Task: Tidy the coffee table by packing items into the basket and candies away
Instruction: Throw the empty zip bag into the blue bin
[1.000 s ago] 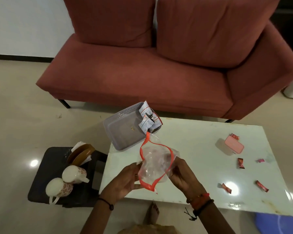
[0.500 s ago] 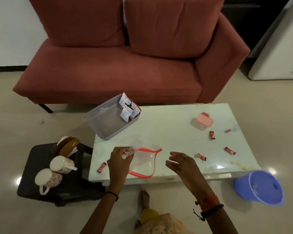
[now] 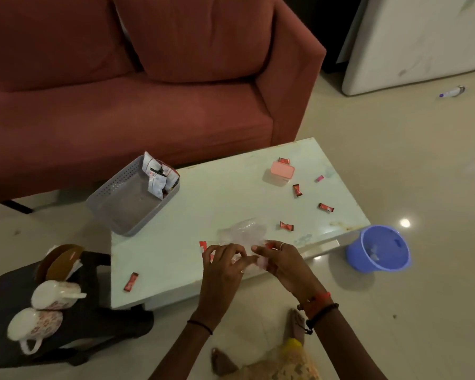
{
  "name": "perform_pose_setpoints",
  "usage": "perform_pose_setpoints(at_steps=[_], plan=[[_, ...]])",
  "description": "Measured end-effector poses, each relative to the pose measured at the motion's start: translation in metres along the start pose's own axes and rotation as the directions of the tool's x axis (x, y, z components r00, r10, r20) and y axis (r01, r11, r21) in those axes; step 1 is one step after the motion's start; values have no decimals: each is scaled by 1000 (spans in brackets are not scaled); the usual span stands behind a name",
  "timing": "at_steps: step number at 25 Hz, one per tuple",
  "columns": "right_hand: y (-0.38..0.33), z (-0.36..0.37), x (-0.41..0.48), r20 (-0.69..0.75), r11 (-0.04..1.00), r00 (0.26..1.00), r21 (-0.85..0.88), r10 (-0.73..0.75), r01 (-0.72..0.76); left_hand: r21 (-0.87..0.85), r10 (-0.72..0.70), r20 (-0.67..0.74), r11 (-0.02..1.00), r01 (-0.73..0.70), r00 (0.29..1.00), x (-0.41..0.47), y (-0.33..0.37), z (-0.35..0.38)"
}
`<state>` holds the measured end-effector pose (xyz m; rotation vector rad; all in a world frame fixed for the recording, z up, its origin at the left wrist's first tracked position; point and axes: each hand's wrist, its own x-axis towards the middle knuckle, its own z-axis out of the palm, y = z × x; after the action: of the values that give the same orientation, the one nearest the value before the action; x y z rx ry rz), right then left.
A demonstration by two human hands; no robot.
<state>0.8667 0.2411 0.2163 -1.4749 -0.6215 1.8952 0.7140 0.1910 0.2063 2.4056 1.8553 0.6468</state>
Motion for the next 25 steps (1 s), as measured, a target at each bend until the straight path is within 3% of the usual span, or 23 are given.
perform_pose_setpoints(at_steps=[5,8,13,15,20,25], plan=[[-3,-88,27,-219,997,975,56,-32,46,62,161,172,983,-173,972,37,47,61],[-8,-164,46,-389,975,921,202,-3,89,83,221,270,964,-251,937,66,74,105],[-17,-320,77,-643,924,755,353,128,144,86,138,418,978,-190,898,119,118,185],[-17,-379,90,-683,936,706,343,187,84,71,113,442,985,-160,890,144,137,222],[-17,-503,137,-818,923,503,374,280,95,-117,108,495,992,-57,862,218,200,333],[-1,-590,206,-857,939,434,338,278,67,-238,84,507,970,46,858,269,243,426]])
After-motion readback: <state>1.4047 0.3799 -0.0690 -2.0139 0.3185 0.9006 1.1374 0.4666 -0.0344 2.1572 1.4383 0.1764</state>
